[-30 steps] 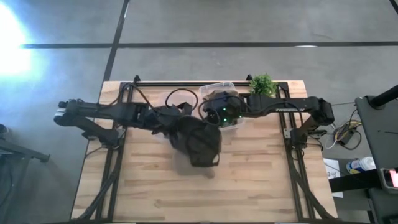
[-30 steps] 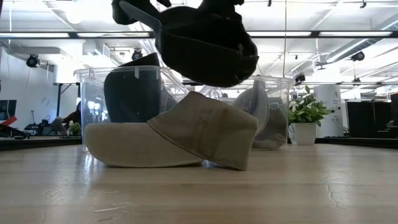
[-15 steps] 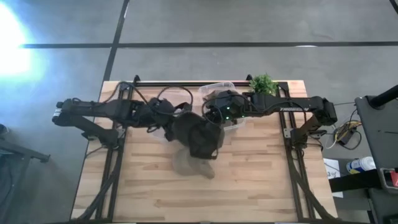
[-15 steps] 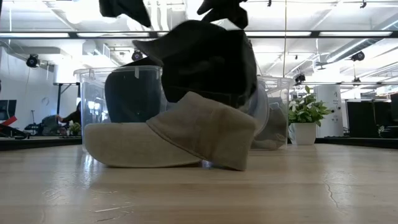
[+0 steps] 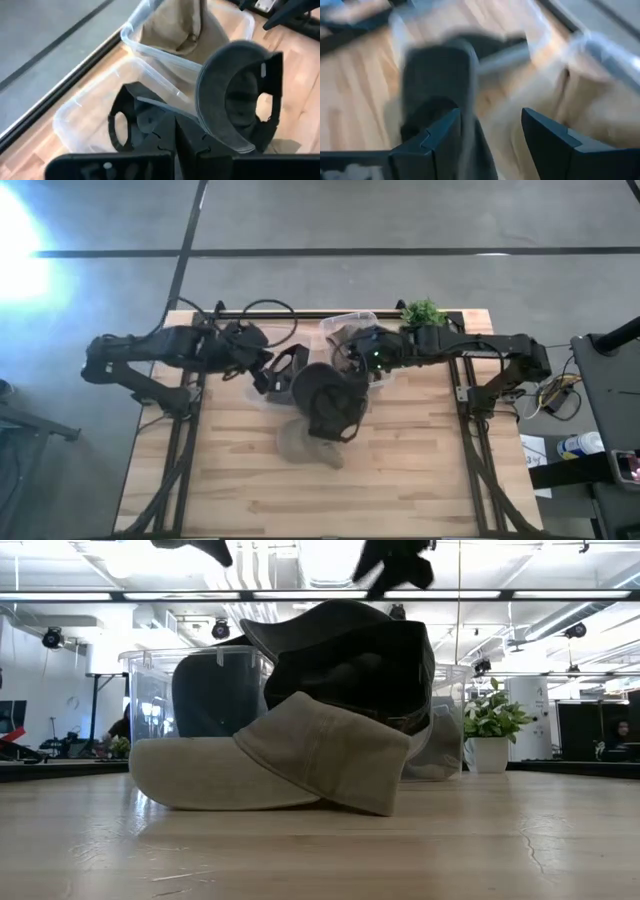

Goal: Pick & Place hat
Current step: Put the black cap into the left transparent bin

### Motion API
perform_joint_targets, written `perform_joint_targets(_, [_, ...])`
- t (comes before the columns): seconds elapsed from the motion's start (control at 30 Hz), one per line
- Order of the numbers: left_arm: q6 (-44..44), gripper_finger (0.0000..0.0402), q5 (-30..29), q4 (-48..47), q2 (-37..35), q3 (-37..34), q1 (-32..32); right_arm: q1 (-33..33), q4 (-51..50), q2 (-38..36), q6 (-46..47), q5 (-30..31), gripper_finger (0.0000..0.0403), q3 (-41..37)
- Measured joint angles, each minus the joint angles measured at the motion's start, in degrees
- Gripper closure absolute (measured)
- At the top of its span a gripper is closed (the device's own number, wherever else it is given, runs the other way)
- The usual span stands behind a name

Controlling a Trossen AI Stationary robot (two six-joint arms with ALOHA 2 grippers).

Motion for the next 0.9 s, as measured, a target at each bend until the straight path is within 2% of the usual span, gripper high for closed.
perform_joint_targets(0.13, [0.5, 0.0365, 4.2, 7.2, 0.9, -4.5, 0.7, 0.0, -0.9, 0.1, 0.8, -0.3, 0.0195, -3.4])
perform_joint_targets(0.3, [2.0, 0.03, 10.3, 16.6, 1.9, -9.1, 2.4, 0.0, 0.3, 0.1, 2.1, -3.1, 0.0195, -6.1])
perform_joint_targets(0.47, [4.1, 0.0248, 12.6, 20.6, 2.4, -11.8, 4.3, 0.0, 5.6, 0.1, 2.4, -5.1, 0.0195, -8.9])
perform_joint_targets(0.6, [5.2, 0.0233, 15.2, 22.6, 2.5, -12.8, 5.7, 0.0, 7.7, 0.1, 3.2, -6.1, 0.0195, -9.9])
perform_joint_targets(0.8, [7.7, 0.0232, 23.4, 25.8, 2.5, -15.1, 6.6, 0.0, 7.7, -1.2, 1.9, -6.0, 0.0195, -9.9])
perform_joint_targets(0.9, [9.3, 0.0232, 24.8, 26.6, 3.0, -15.6, 6.7, -0.1, 7.9, -1.2, 1.4, -6.0, 0.0195, -9.9])
